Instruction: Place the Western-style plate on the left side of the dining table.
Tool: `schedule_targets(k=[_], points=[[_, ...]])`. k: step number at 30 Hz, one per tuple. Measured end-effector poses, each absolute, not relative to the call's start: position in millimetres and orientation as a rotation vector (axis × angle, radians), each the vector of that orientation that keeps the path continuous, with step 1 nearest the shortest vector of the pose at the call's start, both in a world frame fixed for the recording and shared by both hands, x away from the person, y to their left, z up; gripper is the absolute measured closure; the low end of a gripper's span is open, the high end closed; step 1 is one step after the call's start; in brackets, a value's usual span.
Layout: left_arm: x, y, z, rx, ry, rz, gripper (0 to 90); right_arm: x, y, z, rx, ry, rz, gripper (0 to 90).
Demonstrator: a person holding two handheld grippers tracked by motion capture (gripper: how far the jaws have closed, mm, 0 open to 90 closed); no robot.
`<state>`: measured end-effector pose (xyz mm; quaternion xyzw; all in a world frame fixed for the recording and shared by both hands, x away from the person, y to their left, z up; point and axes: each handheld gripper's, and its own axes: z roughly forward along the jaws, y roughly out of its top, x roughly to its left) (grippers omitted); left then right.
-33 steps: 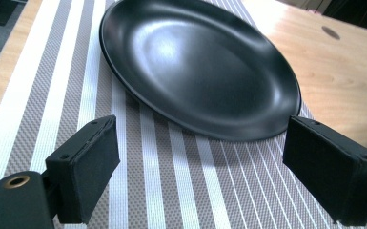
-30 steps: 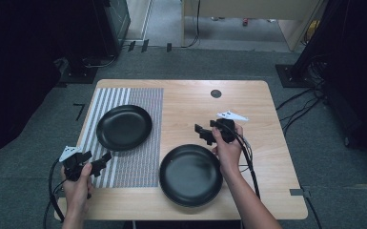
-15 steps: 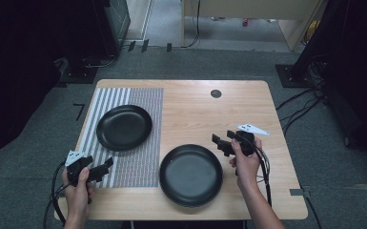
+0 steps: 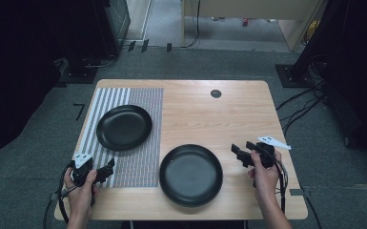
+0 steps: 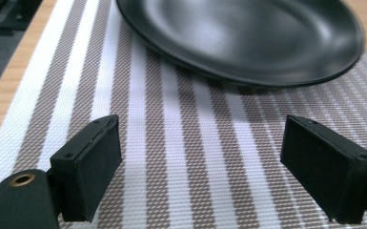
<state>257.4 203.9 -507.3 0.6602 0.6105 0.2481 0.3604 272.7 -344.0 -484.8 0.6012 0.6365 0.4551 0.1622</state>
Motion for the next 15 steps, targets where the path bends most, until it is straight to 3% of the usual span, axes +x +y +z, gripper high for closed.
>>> schedule_targets(k=[15], points=[[258.0,207.5,-506.4,1.714,1.572,0.610,13.6,247.4,-381.4,-499.5,1.788,1.736,1.266,26.7]])
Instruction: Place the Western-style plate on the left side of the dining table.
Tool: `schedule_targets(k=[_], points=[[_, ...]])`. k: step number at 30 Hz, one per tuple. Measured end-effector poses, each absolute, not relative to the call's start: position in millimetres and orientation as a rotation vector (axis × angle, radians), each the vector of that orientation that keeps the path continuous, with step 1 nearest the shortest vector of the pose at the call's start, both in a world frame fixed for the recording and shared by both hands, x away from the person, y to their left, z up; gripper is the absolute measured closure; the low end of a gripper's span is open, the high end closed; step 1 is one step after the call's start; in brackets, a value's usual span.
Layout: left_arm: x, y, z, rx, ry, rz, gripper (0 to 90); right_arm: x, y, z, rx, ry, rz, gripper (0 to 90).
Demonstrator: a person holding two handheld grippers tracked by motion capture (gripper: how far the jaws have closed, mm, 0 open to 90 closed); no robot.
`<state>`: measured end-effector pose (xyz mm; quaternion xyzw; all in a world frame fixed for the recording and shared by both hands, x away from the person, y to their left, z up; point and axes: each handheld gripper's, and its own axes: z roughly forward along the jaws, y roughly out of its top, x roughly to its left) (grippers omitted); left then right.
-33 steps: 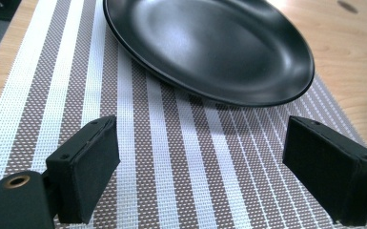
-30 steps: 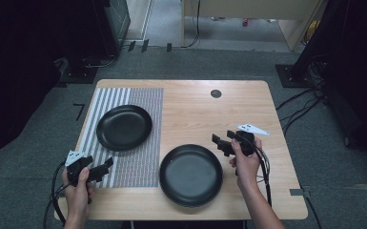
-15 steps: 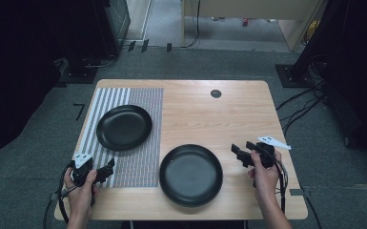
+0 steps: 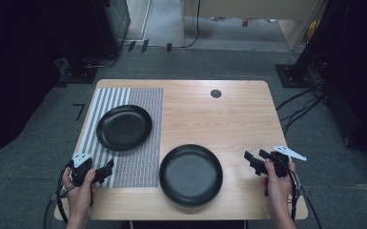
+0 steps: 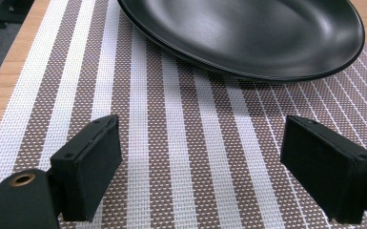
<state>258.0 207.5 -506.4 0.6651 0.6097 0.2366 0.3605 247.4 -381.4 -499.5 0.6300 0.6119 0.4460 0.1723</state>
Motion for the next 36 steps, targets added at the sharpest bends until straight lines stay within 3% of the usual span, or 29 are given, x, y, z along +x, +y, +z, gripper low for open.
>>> schedule_targets(k=[36], points=[[259.1,207.7,-508.6,1.725,1.593,0.600,13.7,217.8,-444.3,-516.7,1.872,1.625,1.054,26.7]])
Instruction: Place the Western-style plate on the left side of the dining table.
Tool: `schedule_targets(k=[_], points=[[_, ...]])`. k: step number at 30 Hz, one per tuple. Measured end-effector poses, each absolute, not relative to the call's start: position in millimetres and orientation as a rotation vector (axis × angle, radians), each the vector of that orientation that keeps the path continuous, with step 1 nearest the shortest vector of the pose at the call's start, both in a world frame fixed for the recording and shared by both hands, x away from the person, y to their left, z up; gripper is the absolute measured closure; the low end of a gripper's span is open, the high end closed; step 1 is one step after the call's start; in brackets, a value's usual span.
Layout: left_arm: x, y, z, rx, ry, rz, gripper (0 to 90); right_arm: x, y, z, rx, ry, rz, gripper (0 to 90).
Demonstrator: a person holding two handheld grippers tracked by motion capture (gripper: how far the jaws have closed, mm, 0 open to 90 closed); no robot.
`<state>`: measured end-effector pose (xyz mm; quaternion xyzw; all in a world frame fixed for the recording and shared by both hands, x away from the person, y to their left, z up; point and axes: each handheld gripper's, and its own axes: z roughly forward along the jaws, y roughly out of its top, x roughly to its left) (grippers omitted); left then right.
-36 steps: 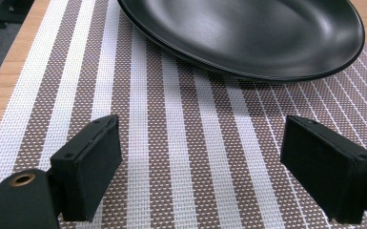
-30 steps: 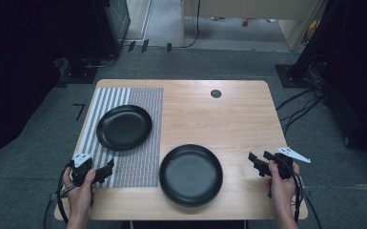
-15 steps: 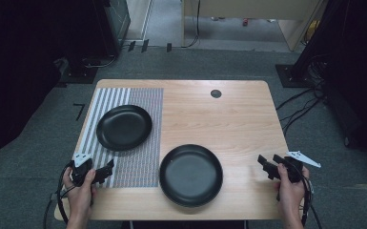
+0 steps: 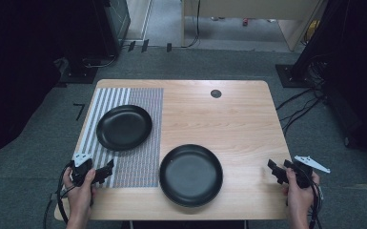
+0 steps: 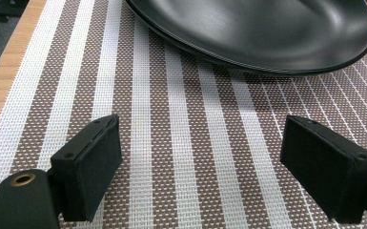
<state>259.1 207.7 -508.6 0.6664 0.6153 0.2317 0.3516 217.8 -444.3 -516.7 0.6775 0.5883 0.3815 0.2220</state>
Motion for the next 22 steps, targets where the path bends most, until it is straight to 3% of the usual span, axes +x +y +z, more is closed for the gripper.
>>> schedule_targets(k=[13,22], points=[[259.7,207.3,-509.0,1.728,1.598,0.595,13.7,216.2,-432.3,-524.1,1.806,1.661,0.878,24.0],[260.0,205.9,-509.4,1.734,1.598,0.589,13.7,219.8,-423.1,-525.1,1.759,1.723,0.786,15.3]])
